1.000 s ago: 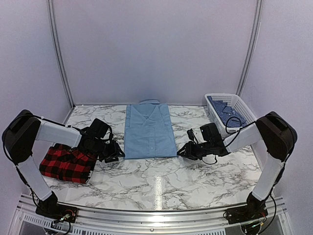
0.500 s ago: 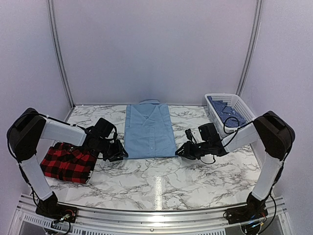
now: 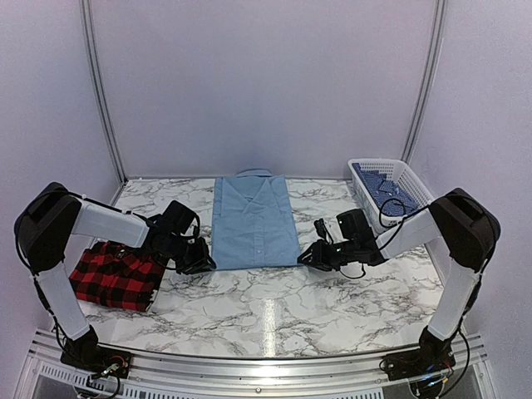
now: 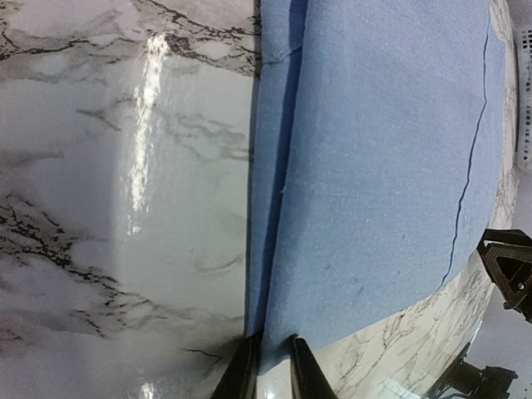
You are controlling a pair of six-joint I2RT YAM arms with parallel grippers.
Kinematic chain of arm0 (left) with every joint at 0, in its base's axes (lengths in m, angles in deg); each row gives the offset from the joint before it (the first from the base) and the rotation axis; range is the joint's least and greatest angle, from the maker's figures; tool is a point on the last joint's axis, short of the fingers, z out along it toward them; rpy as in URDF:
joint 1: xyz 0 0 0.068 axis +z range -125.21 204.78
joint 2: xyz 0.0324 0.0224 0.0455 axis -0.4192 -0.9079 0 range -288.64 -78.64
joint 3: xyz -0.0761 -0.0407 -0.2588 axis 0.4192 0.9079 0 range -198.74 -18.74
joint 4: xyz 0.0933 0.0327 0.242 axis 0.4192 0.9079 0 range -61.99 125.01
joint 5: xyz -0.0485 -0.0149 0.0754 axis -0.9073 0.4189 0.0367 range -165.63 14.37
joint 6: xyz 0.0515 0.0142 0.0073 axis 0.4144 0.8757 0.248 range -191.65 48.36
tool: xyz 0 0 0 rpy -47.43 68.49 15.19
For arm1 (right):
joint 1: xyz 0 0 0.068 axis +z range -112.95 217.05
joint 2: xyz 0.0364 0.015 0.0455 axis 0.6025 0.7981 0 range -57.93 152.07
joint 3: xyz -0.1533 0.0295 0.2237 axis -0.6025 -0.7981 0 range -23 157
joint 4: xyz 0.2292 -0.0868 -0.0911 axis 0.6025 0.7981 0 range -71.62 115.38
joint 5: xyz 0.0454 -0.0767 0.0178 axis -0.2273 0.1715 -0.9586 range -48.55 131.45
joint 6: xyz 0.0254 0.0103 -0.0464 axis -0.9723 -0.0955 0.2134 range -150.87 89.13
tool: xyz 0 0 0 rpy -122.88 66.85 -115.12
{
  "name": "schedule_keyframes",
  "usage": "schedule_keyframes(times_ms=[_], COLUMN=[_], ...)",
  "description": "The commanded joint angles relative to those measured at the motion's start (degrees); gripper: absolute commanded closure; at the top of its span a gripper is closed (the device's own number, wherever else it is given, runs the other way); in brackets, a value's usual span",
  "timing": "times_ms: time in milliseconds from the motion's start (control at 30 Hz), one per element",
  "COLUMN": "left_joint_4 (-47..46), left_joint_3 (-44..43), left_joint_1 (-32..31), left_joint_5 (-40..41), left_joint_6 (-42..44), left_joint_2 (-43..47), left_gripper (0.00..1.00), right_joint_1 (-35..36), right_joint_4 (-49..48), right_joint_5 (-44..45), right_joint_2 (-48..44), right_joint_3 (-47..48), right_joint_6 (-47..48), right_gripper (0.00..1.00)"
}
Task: Fold and stack the long sleeve shirts
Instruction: Pick up the 2/3-rectangle-folded shirt from the center of the board.
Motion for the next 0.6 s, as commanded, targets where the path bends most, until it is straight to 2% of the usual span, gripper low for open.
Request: schedule_keyframes(times_ms=[0, 233, 300, 400, 500, 567], left_joint_4=[2.72, 1.73, 1.47, 1.32, 1.15, 1.18], left_joint_3=[0.08, 0.09, 0.09, 0.15, 0.46, 1.00], left_joint_1=[-0.41, -0.41, -0.41, -0.41, -0.54, -0.74], left_joint_5=[-0.56, -1.35, -1.63, -1.70, -1.87, -1.83], left_joint_6=[-0.64, -1.04, -1.11, -0.96, -0.63, -0.52], left_joint_2=[-0.93, -0.85, -0.92, -0.77, -0.13, 0.80], left_gripper=[0.87, 0.99, 1.00, 1.00, 1.00, 1.00], right_joint_1=[1.00, 1.49, 1.45, 1.46, 1.50, 1.57], right_joint_4=[3.19, 2.06, 1.02, 0.38, 0.21, 0.14], right_joint_5=[0.93, 0.85, 0.46, 0.53, 0.41, 0.38], right_joint_2=[0.68, 1.68, 2.21, 2.27, 1.70, 0.72], right_joint_3=[-0.42, -0.89, -0.96, -0.67, -0.55, -0.95], right_joint_6=[0.18, -0.45, -0.99, -1.48, -1.84, -2.01], right_gripper=[0.72, 0.73, 0.75, 0.82, 0.98, 1.00])
